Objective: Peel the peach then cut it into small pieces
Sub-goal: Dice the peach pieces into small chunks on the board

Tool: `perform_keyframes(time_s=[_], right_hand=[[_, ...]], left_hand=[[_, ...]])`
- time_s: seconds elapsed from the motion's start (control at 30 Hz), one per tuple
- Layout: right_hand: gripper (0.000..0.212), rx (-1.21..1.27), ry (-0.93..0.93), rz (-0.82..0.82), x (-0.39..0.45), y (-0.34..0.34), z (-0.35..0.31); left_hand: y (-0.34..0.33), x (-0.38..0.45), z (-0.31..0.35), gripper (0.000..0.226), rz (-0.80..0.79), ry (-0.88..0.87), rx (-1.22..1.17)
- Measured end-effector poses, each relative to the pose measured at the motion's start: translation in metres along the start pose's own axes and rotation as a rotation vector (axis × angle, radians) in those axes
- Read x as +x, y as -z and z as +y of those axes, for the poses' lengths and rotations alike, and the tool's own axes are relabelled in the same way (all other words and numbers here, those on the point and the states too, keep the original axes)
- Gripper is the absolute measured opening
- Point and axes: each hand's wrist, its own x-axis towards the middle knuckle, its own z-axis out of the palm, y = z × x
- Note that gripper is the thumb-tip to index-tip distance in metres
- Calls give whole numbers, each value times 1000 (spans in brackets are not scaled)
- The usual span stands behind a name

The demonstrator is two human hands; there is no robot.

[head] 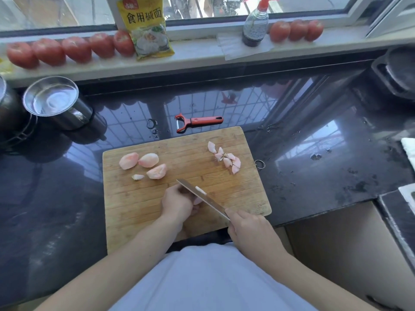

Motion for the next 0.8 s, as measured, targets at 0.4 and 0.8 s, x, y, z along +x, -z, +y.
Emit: perform_keyframes(time_s=[0.4, 0.8], right_hand=[[35, -87, -6, -140, 13, 5, 2], [30, 210, -53, 58, 21, 11, 2]], left_hand=[[-1, 3, 5, 23, 9, 32, 24], [0, 10, 0, 16, 77, 33, 98]])
